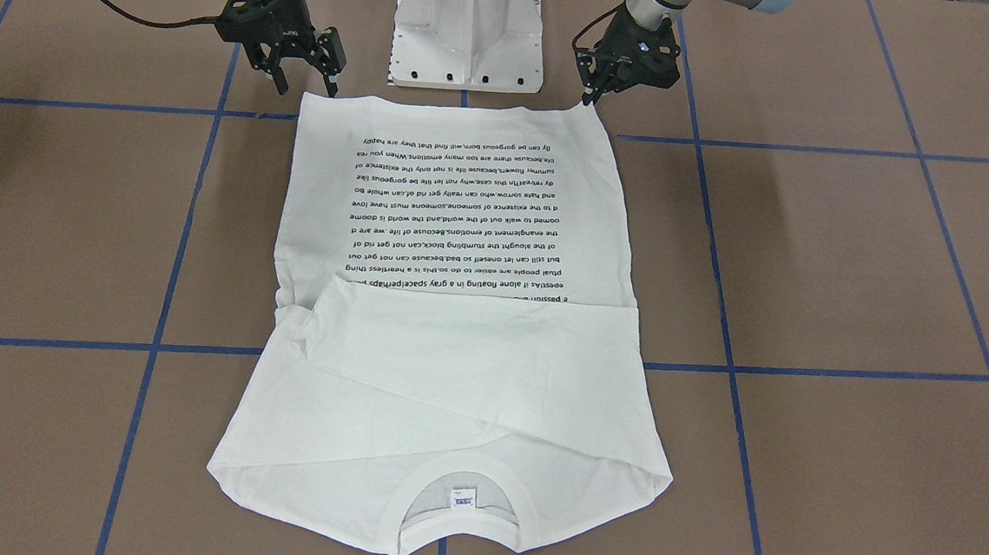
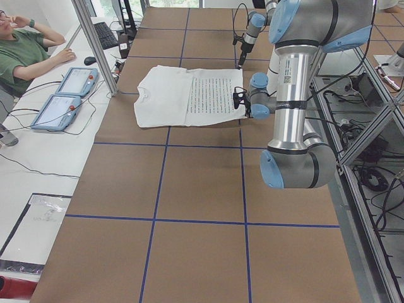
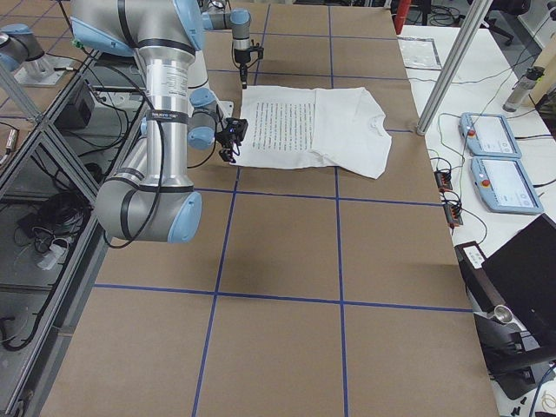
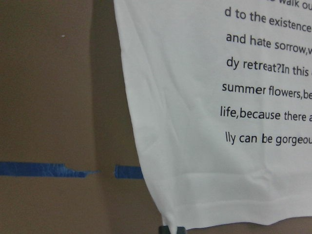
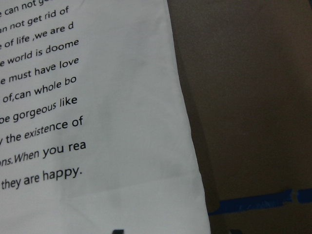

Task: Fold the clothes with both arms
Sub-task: 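Adjust grips on the hem corners with both grippers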

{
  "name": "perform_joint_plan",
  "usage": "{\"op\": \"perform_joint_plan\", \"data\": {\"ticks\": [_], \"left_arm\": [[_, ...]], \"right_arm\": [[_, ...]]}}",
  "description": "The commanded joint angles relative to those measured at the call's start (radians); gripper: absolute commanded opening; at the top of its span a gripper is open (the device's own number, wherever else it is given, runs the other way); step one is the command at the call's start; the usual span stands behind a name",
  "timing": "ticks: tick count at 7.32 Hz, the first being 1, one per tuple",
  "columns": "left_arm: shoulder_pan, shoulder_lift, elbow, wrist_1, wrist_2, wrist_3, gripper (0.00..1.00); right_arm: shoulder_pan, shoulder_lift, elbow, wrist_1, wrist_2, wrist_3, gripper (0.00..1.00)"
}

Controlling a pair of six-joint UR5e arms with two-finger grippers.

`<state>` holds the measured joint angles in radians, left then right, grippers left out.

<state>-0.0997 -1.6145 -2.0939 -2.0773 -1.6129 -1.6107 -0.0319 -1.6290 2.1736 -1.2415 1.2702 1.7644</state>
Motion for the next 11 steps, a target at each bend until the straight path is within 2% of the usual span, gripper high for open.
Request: {"op": "perform_joint_plan", "data": {"ticks": [1,5,7,8,9,10,11], "left_arm": [[0.000,-0.002,0.000,0.000,0.001,0.000,0.00],[0.000,-0.002,-0.001,0.000,0.001,-0.002,0.00],[0.000,-0.004,-0.001,0.000,-0.001,0.000,0.00],[0.000,-0.004,-0.001,0.000,0.001,0.000,0.00],[0.000,-0.004,-0.001,0.000,0.001,0.000,0.00],[0.000,-0.004,-0.001,-0.001,0.001,0.000,0.00],[0.000,-0.004,-0.001,0.000,0.001,0.000,0.00]], "right_arm": [[-0.006,0.015,-0.023,-0.007,-0.009,0.109,0.56],[-0.005,0.017,-0.041,-0.009,-0.008,0.121,0.64],[-0.006,0.017,-0.046,-0.009,-0.009,0.121,0.65],[-0.006,0.017,-0.046,-0.009,-0.009,0.121,0.57],[-0.006,0.017,-0.044,-0.009,-0.009,0.121,0.41],[-0.008,0.017,-0.044,-0.009,-0.008,0.121,0.20],[-0.008,0.017,-0.043,-0.009,-0.006,0.121,0.12]]}}
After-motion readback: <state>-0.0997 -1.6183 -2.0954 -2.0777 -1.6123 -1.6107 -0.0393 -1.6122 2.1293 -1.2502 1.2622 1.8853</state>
